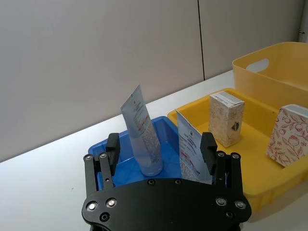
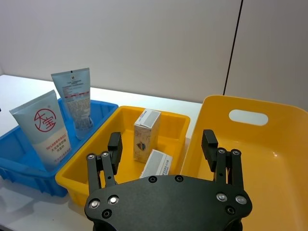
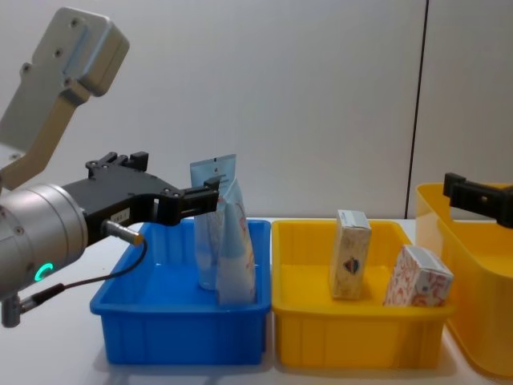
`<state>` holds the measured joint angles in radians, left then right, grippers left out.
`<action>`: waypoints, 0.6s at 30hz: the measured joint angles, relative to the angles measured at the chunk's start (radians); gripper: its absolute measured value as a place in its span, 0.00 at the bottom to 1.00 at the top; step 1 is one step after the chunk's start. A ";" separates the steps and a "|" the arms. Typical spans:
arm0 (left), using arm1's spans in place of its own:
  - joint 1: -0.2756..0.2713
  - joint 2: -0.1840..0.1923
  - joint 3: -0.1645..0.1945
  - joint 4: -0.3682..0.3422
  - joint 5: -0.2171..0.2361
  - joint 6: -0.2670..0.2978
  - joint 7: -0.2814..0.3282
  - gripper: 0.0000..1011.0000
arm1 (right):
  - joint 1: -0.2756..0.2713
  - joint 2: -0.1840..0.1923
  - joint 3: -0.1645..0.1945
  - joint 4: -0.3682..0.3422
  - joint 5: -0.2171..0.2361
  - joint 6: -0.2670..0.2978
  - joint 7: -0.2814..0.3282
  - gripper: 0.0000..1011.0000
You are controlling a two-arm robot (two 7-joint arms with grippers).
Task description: Bimanual collaborative sorting of washing and personal care products
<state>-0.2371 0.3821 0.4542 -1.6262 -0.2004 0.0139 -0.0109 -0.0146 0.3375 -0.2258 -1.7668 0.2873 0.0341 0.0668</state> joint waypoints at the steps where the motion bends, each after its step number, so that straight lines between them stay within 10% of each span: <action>1: 0.000 0.000 0.000 0.000 0.000 0.000 0.000 0.99 | 0.000 0.000 0.000 0.000 0.000 0.000 0.000 0.99; 18: 0.000 0.000 0.000 0.000 0.000 0.000 0.000 0.99 | 0.000 0.000 0.000 0.000 0.000 0.000 0.000 0.99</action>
<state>-0.2371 0.3821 0.4542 -1.6262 -0.2004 0.0138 -0.0110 -0.0147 0.3375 -0.2258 -1.7668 0.2874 0.0341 0.0668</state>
